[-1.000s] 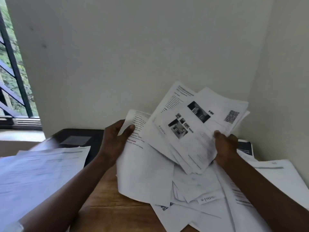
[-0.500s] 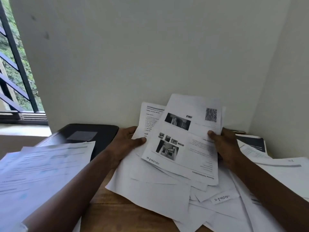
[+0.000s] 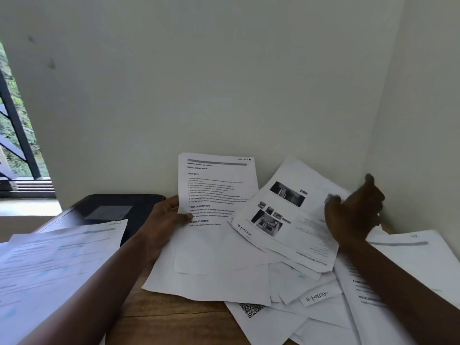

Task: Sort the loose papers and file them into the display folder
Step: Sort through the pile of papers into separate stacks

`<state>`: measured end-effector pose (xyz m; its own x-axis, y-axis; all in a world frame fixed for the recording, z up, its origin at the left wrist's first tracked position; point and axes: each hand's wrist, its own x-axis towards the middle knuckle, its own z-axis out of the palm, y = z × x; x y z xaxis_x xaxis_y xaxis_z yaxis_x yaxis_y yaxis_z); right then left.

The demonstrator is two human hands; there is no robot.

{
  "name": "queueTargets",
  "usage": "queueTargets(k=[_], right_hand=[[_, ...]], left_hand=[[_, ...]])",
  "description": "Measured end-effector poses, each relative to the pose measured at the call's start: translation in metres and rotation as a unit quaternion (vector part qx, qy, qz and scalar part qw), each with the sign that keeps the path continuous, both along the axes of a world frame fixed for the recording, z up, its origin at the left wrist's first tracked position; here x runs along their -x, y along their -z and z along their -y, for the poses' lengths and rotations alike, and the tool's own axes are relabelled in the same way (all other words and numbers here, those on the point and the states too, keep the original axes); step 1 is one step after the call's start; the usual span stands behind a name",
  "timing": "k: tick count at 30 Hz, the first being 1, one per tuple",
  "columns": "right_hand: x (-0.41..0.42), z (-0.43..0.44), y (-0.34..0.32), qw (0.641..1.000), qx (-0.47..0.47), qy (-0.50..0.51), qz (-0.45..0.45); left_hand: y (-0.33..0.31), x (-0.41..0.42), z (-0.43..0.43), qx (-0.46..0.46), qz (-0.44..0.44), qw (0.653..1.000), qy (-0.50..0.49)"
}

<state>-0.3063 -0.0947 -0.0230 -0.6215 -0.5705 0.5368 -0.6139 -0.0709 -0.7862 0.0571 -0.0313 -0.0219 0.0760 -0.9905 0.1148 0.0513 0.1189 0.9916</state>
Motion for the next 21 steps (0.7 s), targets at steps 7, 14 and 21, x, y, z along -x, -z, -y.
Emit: queueTargets(k=[7, 14, 21], right_hand=[[-0.054, -0.035, -0.003, 0.875, 0.051, -0.47, -0.102], [-0.085, -0.058, 0.014, 0.736, -0.168, -0.504, -0.419], [-0.076, -0.047, 0.025, 0.733, -0.261, -0.449, -0.439]], left_hand=[[0.0, 0.004, -0.003, 0.017, 0.009, 1.0, -0.014], [0.0, 0.003, 0.005, 0.106, 0.284, 0.939, -0.162], [-0.015, -0.034, 0.005, 0.23, 0.31, 0.857, -0.342]])
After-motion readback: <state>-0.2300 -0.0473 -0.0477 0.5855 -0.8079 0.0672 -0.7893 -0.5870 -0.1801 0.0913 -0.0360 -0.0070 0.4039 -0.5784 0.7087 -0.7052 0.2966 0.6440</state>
